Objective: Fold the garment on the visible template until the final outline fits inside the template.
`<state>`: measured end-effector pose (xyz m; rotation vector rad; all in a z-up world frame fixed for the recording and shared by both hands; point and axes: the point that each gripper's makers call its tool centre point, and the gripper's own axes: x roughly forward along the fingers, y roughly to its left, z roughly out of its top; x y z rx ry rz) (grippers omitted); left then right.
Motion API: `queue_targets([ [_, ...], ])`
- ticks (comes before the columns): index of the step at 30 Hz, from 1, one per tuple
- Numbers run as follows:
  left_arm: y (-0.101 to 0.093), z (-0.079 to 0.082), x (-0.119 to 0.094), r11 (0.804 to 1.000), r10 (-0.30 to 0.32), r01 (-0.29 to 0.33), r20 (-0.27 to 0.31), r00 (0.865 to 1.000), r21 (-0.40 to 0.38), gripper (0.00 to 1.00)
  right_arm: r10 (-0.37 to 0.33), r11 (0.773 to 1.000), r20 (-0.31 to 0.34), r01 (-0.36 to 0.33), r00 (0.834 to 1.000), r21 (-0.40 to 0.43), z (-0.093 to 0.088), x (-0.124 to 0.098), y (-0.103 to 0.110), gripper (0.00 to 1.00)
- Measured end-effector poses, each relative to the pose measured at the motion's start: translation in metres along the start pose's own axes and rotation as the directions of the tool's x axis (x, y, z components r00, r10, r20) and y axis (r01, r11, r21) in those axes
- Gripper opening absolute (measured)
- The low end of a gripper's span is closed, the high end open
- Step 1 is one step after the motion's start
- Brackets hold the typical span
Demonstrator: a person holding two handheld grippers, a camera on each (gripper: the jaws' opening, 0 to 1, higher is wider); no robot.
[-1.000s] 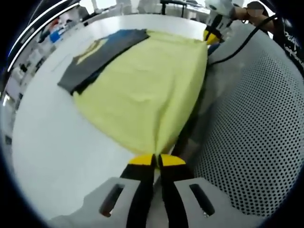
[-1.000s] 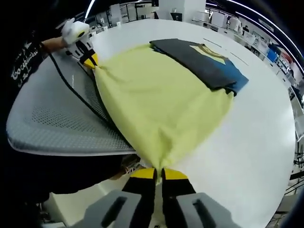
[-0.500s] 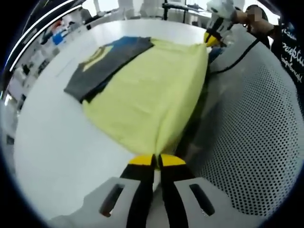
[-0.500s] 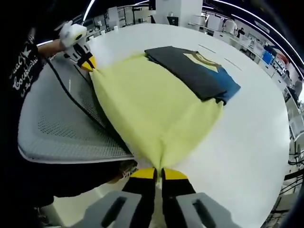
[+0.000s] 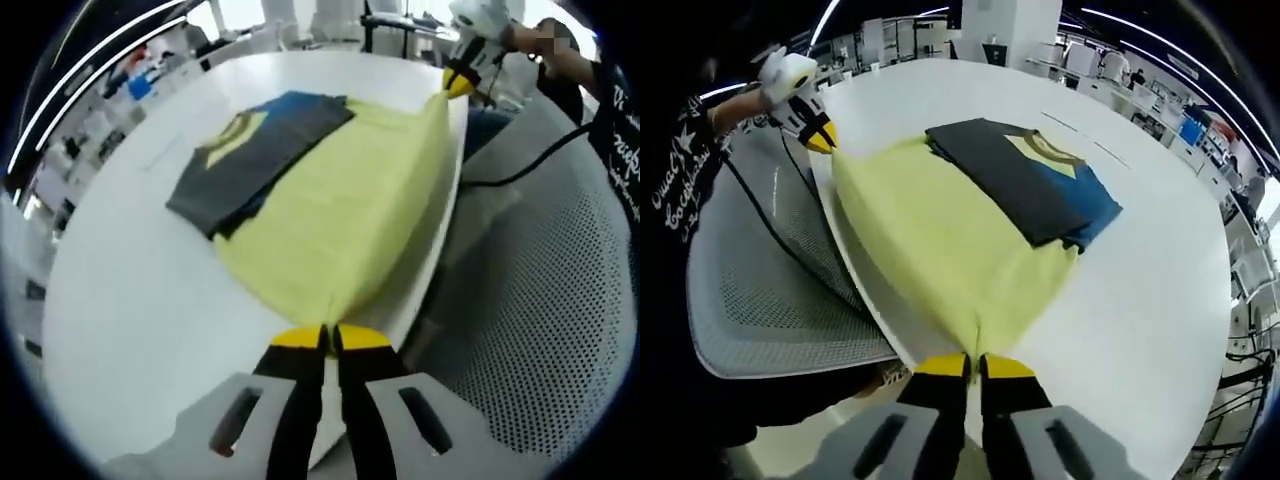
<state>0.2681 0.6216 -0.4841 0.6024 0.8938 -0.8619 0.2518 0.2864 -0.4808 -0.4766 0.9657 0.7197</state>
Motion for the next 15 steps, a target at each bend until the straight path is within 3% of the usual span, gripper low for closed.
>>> queue_targets([
  [15, 0.037, 0.030, -0.007, 0.999, 0.048, -0.047, 0.039, 0.998, -0.025, 0.01, -0.045, 0.999, 0.041, 0.046, 0.998, -0.026, 0.036, -0.002, -0.034, 0.00],
])
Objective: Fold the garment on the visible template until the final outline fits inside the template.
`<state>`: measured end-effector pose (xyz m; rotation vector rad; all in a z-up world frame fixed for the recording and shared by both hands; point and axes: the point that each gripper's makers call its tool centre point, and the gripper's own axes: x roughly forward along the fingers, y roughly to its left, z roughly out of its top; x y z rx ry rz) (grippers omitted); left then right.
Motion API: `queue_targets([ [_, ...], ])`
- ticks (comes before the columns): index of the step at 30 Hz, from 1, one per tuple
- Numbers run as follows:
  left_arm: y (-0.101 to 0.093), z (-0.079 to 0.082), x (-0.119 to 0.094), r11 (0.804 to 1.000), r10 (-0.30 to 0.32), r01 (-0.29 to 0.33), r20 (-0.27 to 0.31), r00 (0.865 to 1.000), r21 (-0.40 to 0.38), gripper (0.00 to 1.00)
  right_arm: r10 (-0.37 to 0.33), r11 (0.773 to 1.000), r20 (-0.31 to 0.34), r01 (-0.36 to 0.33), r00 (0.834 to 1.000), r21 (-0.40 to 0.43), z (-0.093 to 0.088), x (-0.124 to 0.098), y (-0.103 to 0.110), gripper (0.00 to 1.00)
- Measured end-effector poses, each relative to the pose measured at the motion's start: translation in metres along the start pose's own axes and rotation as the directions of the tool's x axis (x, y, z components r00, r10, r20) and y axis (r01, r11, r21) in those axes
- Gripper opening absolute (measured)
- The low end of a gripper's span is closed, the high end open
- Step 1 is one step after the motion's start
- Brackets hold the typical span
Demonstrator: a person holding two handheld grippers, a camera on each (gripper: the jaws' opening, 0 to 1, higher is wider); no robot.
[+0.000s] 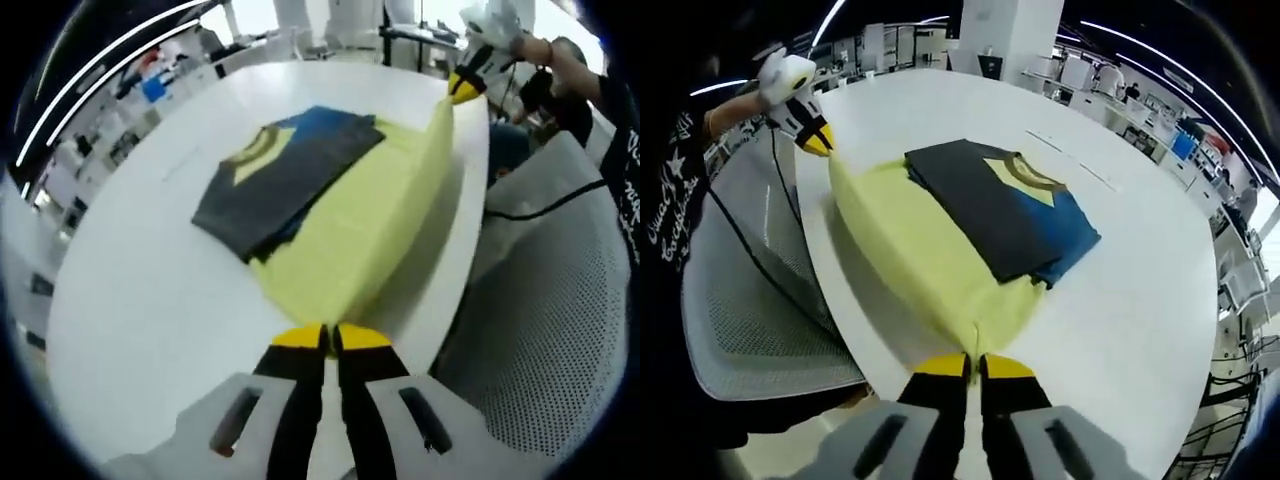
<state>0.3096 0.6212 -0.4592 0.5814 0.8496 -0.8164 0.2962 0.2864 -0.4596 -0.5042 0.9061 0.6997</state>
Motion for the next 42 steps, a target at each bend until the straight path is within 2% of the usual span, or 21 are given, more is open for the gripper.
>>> queue_targets([
  [16, 0.047, 0.040, -0.005, 0.995, 0.090, -0.086, 0.077, 0.993, -0.054, 0.01, -0.072, 0.997, 0.075, 0.073, 0.995, -0.005, 0.041, -0.007, -0.035, 0.00],
  [23, 0.065, 0.057, -0.007, 0.992, 0.122, -0.120, 0.094, 0.988, -0.031, 0.01, -0.091, 0.995, 0.086, 0.094, 0.992, -0.028, 0.053, -0.007, -0.045, 0.00],
  [29, 0.079, 0.064, -0.004, 0.989, 0.144, -0.141, 0.104, 0.984, -0.033, 0.01, -0.114, 0.992, 0.106, 0.119, 0.988, -0.046, 0.067, -0.008, -0.059, 0.00],
  [37, 0.109, 0.084, -0.001, 0.977, 0.213, -0.207, 0.136, 0.968, -0.054, 0.01, -0.176, 0.981, 0.149, 0.186, 0.973, -0.055, 0.090, -0.003, -0.084, 0.00],
  [42, 0.123, 0.101, 0.000, 0.965, 0.261, -0.255, 0.173, 0.950, -0.053, 0.00, -0.221, 0.971, 0.159, 0.232, 0.962, -0.053, 0.102, -0.002, -0.100, 0.00],
])
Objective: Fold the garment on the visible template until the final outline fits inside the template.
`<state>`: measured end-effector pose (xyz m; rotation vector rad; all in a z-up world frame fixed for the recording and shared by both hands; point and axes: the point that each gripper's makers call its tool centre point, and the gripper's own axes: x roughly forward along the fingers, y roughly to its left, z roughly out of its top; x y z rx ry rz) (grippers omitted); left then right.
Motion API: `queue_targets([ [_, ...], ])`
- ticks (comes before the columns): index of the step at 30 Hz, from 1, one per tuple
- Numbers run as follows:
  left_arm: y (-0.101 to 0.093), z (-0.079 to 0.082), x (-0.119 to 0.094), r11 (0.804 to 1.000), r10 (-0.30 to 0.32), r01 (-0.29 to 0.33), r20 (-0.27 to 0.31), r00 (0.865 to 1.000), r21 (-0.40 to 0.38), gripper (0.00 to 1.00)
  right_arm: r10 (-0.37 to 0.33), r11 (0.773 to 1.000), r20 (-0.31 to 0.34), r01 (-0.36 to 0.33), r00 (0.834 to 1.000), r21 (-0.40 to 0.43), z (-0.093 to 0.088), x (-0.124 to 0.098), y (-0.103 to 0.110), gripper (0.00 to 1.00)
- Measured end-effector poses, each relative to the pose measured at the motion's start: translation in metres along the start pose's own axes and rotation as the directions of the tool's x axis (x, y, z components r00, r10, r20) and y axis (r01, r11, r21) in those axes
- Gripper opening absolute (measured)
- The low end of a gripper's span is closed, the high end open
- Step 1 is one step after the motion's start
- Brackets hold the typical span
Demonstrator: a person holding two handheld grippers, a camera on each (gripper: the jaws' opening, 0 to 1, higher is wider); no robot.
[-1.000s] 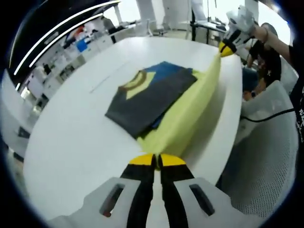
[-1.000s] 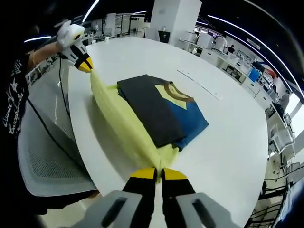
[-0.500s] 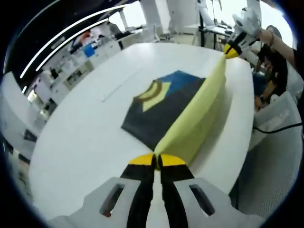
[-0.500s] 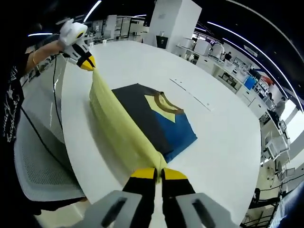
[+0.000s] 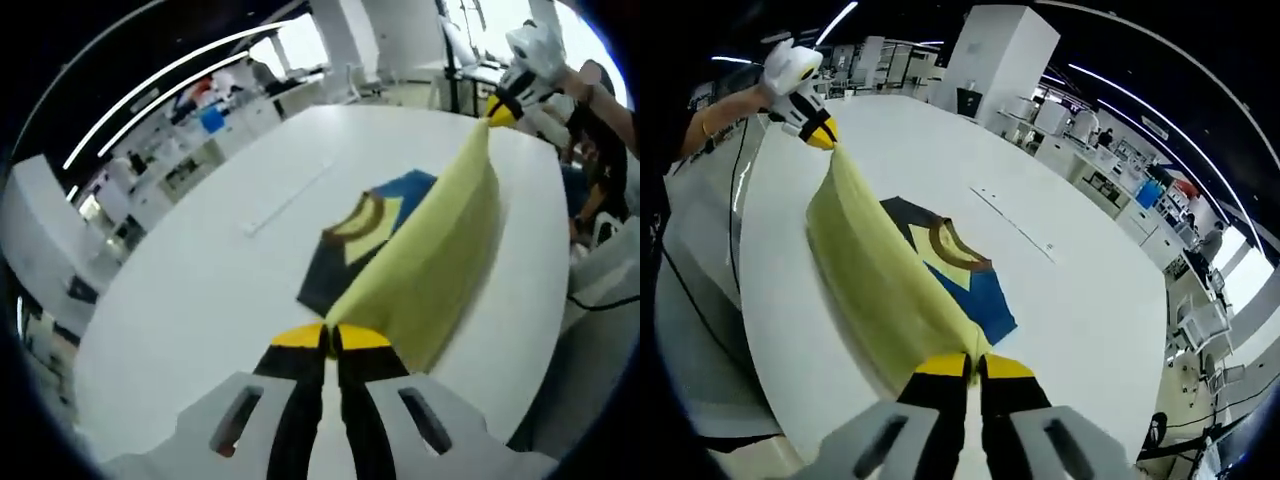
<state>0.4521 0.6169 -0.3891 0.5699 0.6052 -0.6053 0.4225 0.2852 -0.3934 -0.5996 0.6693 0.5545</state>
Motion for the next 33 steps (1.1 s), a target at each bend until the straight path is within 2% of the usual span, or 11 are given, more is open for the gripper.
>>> queue_targets([
  [5, 0.011, 0.010, 0.005, 0.999, 0.043, -0.043, 0.022, 0.999, -0.002, 0.00, -0.035, 0.999, 0.013, 0.035, 0.999, -0.013, 0.013, 0.008, -0.019, 0.00],
  [9, 0.019, 0.012, 0.011, 0.998, 0.057, -0.057, 0.031, 0.998, -0.015, 0.00, -0.044, 0.999, 0.023, 0.045, 0.999, -0.019, 0.020, 0.015, -0.031, 0.00],
  [13, 0.024, 0.014, 0.020, 0.998, 0.065, -0.064, 0.039, 0.997, -0.027, 0.00, -0.048, 0.999, 0.029, 0.048, 0.998, -0.004, 0.024, 0.025, -0.034, 0.00],
  [22, 0.041, 0.026, 0.054, 0.994, 0.091, -0.087, 0.057, 0.994, -0.070, 0.00, -0.062, 0.998, 0.004, 0.062, 0.998, 0.027, 0.020, 0.054, -0.053, 0.00],
  [28, 0.051, 0.024, 0.074, 0.992, 0.098, -0.094, 0.048, 0.994, -0.087, 0.00, -0.041, 0.990, 0.006, 0.040, 0.999, 0.136, 0.016, 0.077, -0.059, 0.00],
  [32, 0.049, 0.024, 0.088, 0.992, 0.086, -0.083, 0.024, 0.996, -0.091, 0.00, -0.053, 0.990, -0.013, 0.054, 0.999, 0.133, 0.013, 0.092, -0.063, 0.00],
  [33, 0.055, 0.020, 0.095, 0.992, 0.084, -0.082, 0.019, 0.996, -0.093, 0.00, -0.055, 0.990, -0.017, 0.057, 0.998, 0.130, 0.013, 0.096, -0.064, 0.00],
])
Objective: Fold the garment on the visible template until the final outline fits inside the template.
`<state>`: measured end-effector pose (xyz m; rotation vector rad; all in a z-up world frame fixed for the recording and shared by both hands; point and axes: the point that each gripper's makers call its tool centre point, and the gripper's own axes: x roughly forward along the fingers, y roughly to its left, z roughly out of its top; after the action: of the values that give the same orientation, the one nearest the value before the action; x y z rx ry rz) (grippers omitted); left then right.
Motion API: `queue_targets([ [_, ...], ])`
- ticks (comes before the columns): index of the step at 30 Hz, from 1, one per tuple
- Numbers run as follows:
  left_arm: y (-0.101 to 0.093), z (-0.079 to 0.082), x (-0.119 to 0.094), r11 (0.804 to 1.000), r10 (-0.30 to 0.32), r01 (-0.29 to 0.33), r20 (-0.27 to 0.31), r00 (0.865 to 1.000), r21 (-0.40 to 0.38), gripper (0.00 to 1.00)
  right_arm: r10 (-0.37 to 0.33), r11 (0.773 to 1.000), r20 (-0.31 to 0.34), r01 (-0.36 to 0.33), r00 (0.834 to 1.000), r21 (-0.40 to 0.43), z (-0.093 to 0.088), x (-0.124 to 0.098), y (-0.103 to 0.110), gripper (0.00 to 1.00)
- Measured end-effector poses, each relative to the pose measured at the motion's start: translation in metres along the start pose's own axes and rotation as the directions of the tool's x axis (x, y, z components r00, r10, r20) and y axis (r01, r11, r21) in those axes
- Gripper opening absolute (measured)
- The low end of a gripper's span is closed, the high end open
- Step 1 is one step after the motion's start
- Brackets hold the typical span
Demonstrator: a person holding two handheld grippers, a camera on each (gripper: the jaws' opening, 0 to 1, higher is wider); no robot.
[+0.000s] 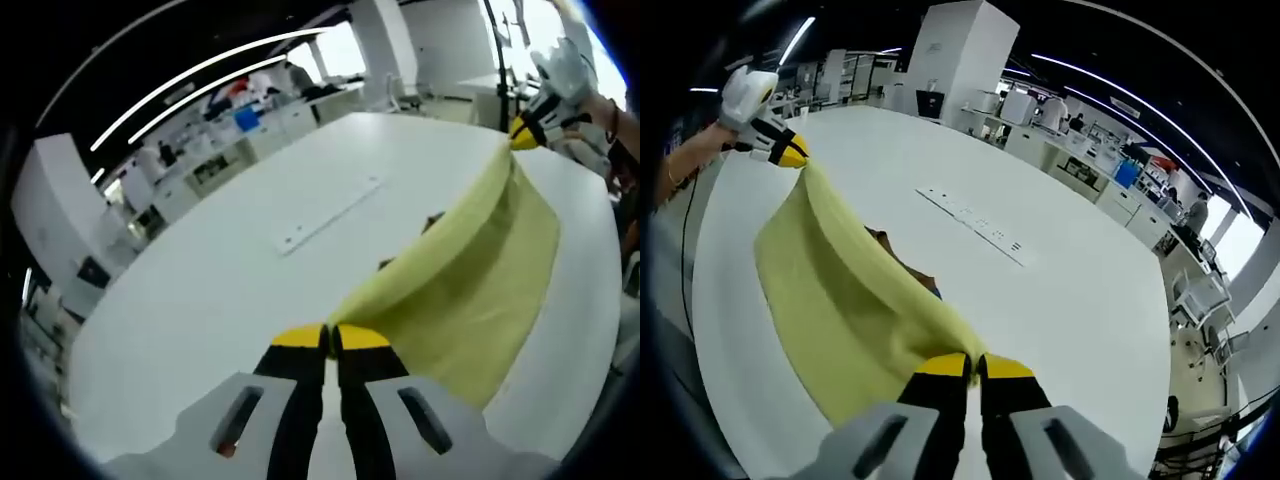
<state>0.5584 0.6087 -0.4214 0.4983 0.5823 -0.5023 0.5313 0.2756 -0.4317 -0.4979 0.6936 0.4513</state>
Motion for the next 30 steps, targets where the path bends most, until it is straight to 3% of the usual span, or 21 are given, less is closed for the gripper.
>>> queue_targets([
  [4, 0.001, -0.007, 0.015, 1.000, -0.006, 0.007, -0.019, 1.000, 0.008, 0.00, -0.005, 1.000, -0.014, 0.005, 1.000, -0.009, 0.000, 0.019, -0.009, 0.00],
  [16, -0.006, -0.039, 0.067, 0.999, -0.052, 0.051, -0.083, 0.995, -0.006, 0.00, 0.035, 0.999, -0.096, -0.033, 0.995, 0.022, -0.025, 0.080, -0.006, 0.00],
  [24, -0.007, -0.059, 0.088, 0.995, -0.090, 0.085, -0.097, 0.991, -0.060, 0.01, 0.065, 0.997, -0.128, -0.059, 0.990, 0.055, -0.040, 0.100, -0.004, 0.00],
  [30, -0.017, -0.062, 0.091, 0.993, -0.113, 0.115, -0.101, 0.988, 0.008, 0.01, 0.053, 0.995, -0.131, -0.042, 0.990, 0.088, -0.042, 0.107, -0.002, 0.00],
])
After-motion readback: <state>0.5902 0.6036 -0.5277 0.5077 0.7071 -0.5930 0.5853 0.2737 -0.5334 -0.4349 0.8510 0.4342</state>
